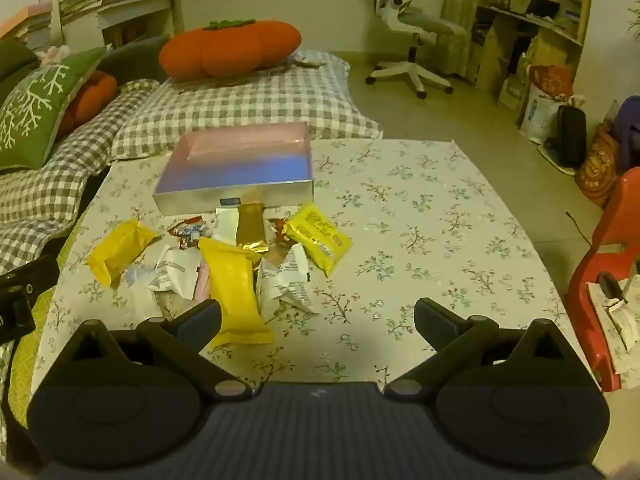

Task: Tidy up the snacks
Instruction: 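Move both grippers toward the pile of snacks beside the pink box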

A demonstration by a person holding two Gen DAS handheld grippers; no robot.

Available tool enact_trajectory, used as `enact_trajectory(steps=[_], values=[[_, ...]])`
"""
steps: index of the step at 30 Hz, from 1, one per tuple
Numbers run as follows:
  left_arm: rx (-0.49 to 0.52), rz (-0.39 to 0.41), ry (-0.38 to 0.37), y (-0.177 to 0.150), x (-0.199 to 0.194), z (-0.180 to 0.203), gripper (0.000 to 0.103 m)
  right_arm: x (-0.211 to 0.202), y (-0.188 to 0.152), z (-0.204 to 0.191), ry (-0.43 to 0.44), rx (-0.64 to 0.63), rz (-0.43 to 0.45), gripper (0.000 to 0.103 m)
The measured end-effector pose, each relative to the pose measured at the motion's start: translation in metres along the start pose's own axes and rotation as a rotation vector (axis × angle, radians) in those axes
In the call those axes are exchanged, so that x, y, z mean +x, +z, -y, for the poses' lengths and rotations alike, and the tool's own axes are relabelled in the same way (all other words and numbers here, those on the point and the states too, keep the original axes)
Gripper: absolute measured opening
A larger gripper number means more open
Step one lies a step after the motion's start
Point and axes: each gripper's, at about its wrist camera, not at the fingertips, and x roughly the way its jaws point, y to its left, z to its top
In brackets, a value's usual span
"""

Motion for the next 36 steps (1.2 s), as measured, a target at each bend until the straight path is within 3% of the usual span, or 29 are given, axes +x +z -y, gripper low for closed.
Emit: enact_trajectory(steps=[3, 10, 14, 15, 18, 21, 23, 27, 31, 36], values=[[-0.01, 0.006, -0.017, -0.013, -0.005, -0.008, 0.103, 0.001, 0.004, 0.003, 0.027, -0.032, -0.026, 0.103], [-0.065, -0.021, -0.022, -0.019, -0.017, -0.034, 0.103, -0.003, -0.004, -0.015, -0.058, -0.168, -0.018, 0.103], [-0.085, -0.056, -0.038, -0.02, -0.02, -0.036, 0.103, -0.019, -0.003, -0.012, -0.019, -0.237, 0.004, 0.103], [-0.076, -0.065, -0.044, -0.02, -0.021, -0.034, 0.103, -0.021, -0.004, -0.013, -0.019, -0.225, 0.048, 0.103], [-0.054, -0.115, -0.065, -0.018, -0.018, -0.03, 0.103, -0.018, 0.004, -0.011, 0.02, -0.21, 0.038, 0.103], [-0.026, -0.169, -0.095, -0.014, -0.009, -0.03, 0.103, -0.001, 0.014, -0.006, 0.093, -0.166, -0.044, 0.103], [0.009, -0.198, -0.072, -0.012, -0.001, -0.032, 0.103, 0.012, 0.017, -0.005, 0.116, -0.167, -0.067, 0.103], [0.045, -0.216, -0.025, 0.005, 0.021, -0.036, 0.103, 0.047, 0.027, -0.007, 0.115, -0.218, -0.124, 0.103], [0.021, -0.207, 0.008, 0.024, 0.051, -0.04, 0.103, 0.075, 0.045, 0.004, 0.13, -0.186, -0.194, 0.103], [0.04, -0.235, -0.015, 0.044, 0.087, -0.031, 0.103, 0.102, 0.076, 0.016, 0.098, -0.165, -0.134, 0.103]])
